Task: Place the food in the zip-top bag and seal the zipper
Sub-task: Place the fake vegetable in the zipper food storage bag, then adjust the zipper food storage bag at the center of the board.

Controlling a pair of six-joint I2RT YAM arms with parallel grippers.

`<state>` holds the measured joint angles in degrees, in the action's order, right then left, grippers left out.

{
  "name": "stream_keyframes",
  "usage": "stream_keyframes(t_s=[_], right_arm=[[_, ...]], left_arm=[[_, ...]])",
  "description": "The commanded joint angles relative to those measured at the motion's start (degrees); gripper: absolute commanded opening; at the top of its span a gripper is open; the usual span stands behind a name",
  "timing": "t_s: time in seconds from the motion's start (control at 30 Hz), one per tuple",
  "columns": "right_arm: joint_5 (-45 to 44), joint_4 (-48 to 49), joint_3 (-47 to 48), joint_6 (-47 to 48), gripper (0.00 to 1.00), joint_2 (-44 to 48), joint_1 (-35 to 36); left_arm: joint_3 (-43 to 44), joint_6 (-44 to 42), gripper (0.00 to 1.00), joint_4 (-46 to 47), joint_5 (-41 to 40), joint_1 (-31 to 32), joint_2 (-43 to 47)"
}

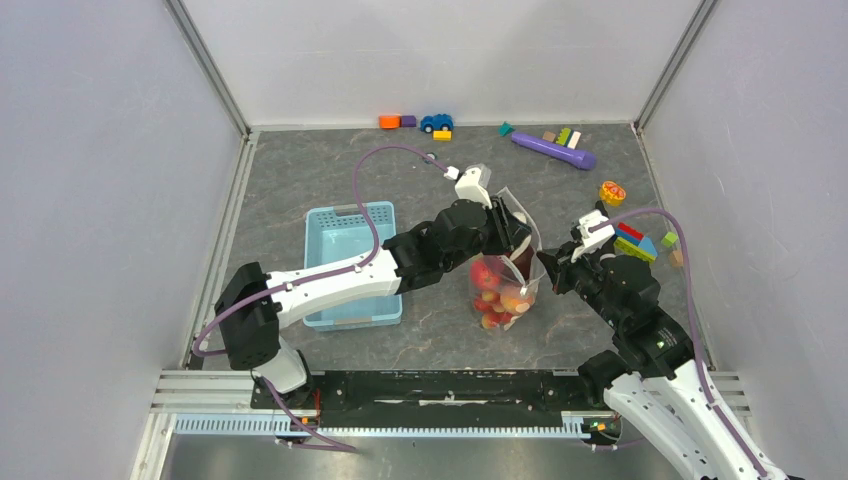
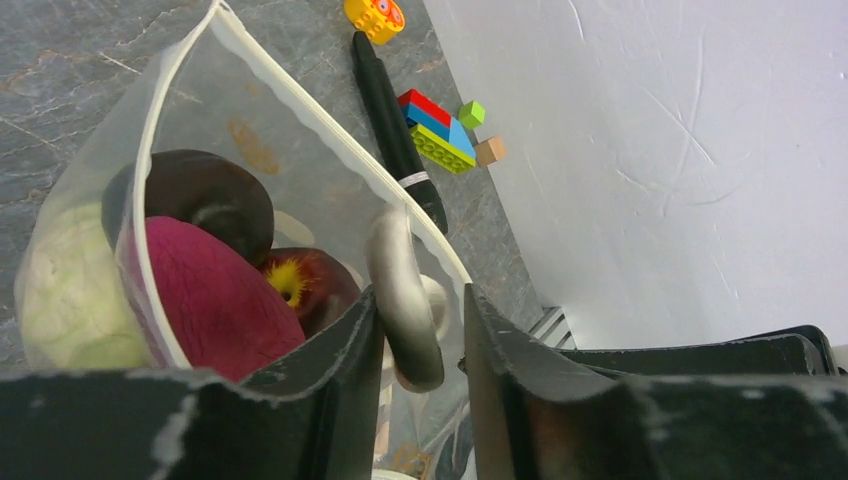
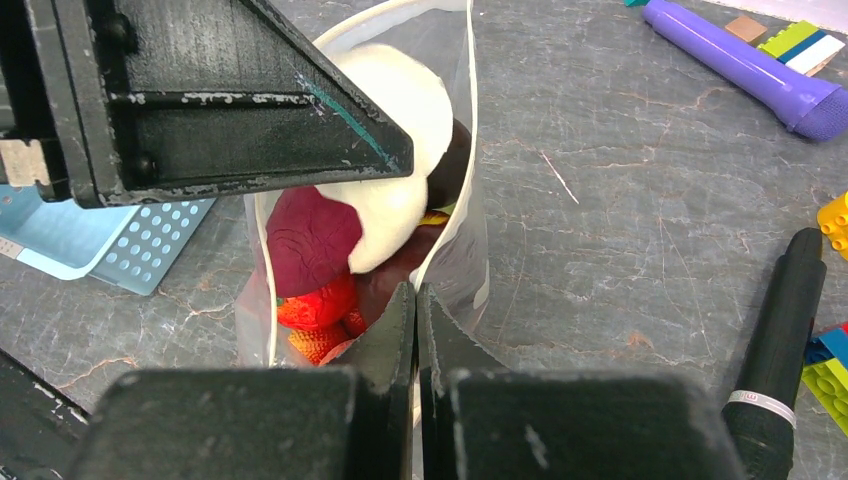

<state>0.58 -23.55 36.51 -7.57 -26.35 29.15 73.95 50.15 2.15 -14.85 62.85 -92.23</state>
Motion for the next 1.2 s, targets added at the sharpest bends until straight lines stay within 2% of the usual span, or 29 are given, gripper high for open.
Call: stream_keyframes(t_s=[0.0, 0.07, 0.17, 0.23, 0.33, 0.5, 0.6, 0.7, 0.8, 0.9, 1.03, 1.17], right_arm=[[-0.14, 2.79, 2.84, 0.22, 0.0, 0.18, 0.11], [-0.14, 2.76, 2.86, 0.06, 0.0, 0.2, 0.12], [0.12, 2.74, 3.01, -0.15, 0.0, 0.13, 0.12], [0.12, 2.8, 3.13, -0.14, 0.0, 0.07, 0.09], [0.11, 2.9, 3.12, -0.68, 0.0, -0.06, 0.07], [0.45, 3.36, 3.21, -2.11, 0.0, -0.71, 0.12], [0.95, 3.53, 3.46, -3.77, 0.0, -1.31, 0.06], [1.09, 3.68, 3.39, -5.31, 0.0, -1.52, 0.12], [1.02, 3.73, 3.15, -6.85, 0.0, -1.52, 0.12], [0.67, 3.25, 3.21, -9.08, 0.0, -1.53, 0.11], [0.21, 2.24, 3.82, -11.86, 0.0, -1.41, 0.1], [1.4, 1.16, 4.57, -13.98, 0.0, -0.53, 0.12]], left_arm=[[0.06, 0.07, 0.48, -0.26, -3.02, 0.59, 0.85], [0.15, -0.76, 0.53, -0.31, -3.2, 0.64, 1.33], [0.65, -3.05, 0.67, -0.13, -1.51, 0.62, 2.34], [0.88, -4.84, 0.77, 0.27, -0.23, 0.66, 3.08], [0.92, -8.36, 0.98, 1.18, 3.63, 0.61, 3.93], [-0.64, -16.23, 1.0, 3.55, 13.39, 0.96, 7.18], [-4.28, -21.06, 1.0, 3.72, 14.37, 2.45, 11.05], [-9.15, -26.54, 1.0, 2.13, 7.82, 5.88, 15.86], [-14.75, -28.19, 1.0, 0.65, -2.19, 9.59, 20.09], [-18.74, -28.65, 1.0, 2.33, -8.32, 13.44, 21.9], [-20.47, -30.27, 1.0, 7.21, -13.12, 19.13, 18.24], [-19.46, -33.55, 1.0, 12.65, -15.66, 21.48, 12.85]])
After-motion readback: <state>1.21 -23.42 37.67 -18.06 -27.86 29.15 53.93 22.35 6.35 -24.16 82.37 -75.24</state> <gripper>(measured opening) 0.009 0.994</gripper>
